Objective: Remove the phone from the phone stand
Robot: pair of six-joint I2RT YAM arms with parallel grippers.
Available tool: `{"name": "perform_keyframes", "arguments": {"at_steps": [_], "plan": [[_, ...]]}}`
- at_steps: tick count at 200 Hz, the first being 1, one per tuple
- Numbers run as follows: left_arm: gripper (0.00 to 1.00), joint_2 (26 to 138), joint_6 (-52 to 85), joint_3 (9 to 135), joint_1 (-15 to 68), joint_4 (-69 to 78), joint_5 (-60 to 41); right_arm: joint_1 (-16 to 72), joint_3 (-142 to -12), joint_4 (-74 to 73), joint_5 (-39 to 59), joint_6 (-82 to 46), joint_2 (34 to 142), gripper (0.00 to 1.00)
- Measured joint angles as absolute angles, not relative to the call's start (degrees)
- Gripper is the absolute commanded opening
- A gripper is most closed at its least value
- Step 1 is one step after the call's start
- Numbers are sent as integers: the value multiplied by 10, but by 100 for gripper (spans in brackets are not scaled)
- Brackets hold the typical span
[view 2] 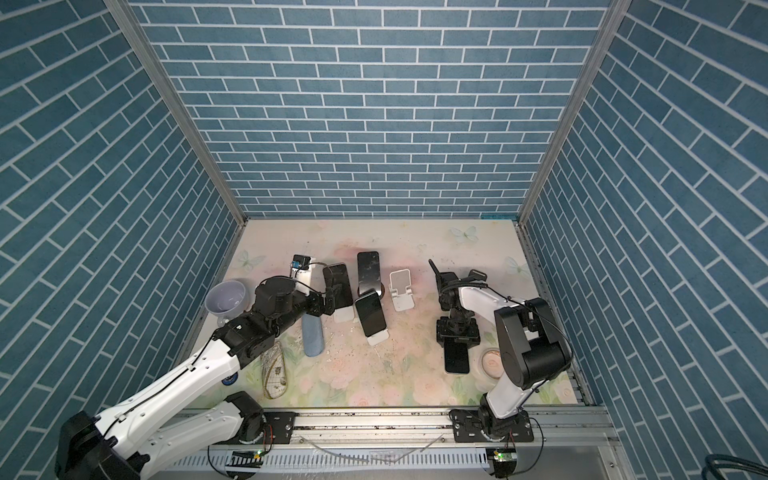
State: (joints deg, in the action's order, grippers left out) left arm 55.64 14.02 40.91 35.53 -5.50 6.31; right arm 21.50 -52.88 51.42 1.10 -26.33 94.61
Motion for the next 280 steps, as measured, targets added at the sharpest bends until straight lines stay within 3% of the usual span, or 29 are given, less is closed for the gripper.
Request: {"name": "perform_keyframes", "arguments": {"at_steps": [131, 216, 280], "plan": [[100, 556, 136, 415, 355, -58, 64, 221, -589, 437, -39, -261, 936, 84], [100, 557, 137, 419, 355, -60, 64, 298, -729, 356, -36, -230, 943, 84], [100, 550, 140, 420, 355, -69, 68, 320, -765, 305, -11, -220, 980, 86]]}}
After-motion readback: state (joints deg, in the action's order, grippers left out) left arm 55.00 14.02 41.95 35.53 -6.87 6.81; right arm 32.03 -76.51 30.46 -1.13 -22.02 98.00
